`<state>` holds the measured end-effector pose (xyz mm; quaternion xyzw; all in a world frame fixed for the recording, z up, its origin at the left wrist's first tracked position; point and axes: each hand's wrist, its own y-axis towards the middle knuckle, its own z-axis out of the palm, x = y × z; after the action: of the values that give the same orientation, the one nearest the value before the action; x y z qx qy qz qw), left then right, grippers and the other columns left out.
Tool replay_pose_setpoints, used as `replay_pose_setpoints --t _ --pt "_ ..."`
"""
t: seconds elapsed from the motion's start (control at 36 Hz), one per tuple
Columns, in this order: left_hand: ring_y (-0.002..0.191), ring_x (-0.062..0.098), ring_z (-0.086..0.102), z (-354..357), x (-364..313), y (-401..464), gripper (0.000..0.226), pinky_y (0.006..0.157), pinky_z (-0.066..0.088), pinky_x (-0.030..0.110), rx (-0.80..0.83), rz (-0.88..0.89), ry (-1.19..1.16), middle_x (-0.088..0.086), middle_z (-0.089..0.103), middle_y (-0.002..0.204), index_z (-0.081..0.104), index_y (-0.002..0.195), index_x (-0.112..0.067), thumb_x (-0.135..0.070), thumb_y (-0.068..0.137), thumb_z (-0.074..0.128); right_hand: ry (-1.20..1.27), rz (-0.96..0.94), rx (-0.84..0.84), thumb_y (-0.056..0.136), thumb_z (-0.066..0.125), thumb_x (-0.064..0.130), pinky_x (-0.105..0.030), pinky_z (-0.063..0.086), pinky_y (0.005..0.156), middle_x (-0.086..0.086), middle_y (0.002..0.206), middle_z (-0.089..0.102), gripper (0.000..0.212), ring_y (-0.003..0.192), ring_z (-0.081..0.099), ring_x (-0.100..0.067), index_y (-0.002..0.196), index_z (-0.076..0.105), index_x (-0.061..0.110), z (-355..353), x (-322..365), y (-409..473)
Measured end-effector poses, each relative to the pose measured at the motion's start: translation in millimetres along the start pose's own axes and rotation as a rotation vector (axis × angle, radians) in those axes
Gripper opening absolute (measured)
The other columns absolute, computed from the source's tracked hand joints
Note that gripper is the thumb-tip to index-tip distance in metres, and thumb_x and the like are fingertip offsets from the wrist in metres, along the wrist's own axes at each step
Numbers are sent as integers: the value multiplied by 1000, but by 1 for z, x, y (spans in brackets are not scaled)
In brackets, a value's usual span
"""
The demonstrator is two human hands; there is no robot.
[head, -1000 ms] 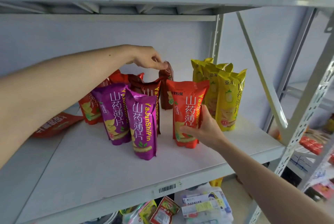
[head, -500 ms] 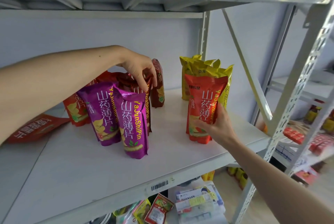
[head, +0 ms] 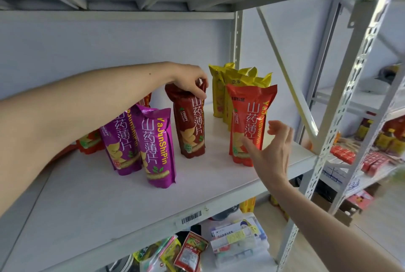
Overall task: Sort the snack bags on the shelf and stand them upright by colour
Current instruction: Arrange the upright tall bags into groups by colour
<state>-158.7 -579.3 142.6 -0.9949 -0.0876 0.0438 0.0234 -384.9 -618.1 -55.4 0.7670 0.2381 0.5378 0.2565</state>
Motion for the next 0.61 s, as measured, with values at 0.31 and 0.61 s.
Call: replay_pose_setpoints --t 0.31,0.61 --pt "108 24 62 -22 25 3 55 93 53 42 -175 -96 -226 9 63 121 58 128 -12 -54 92 55 30 -171 274 79 76 45 -29 49 74 4 111 54 56 96 55 -11 118 52 14 61 56 -20" --pt "136 32 39 -28 75 55 79 105 37 39 -189 -381 -261 15 29 156 23 152 -7 -52 94 52 53 156 490 65 81 57 -41 49 96 -3 135 42 98 123 44 -22 139 26 22 133 53 -6"
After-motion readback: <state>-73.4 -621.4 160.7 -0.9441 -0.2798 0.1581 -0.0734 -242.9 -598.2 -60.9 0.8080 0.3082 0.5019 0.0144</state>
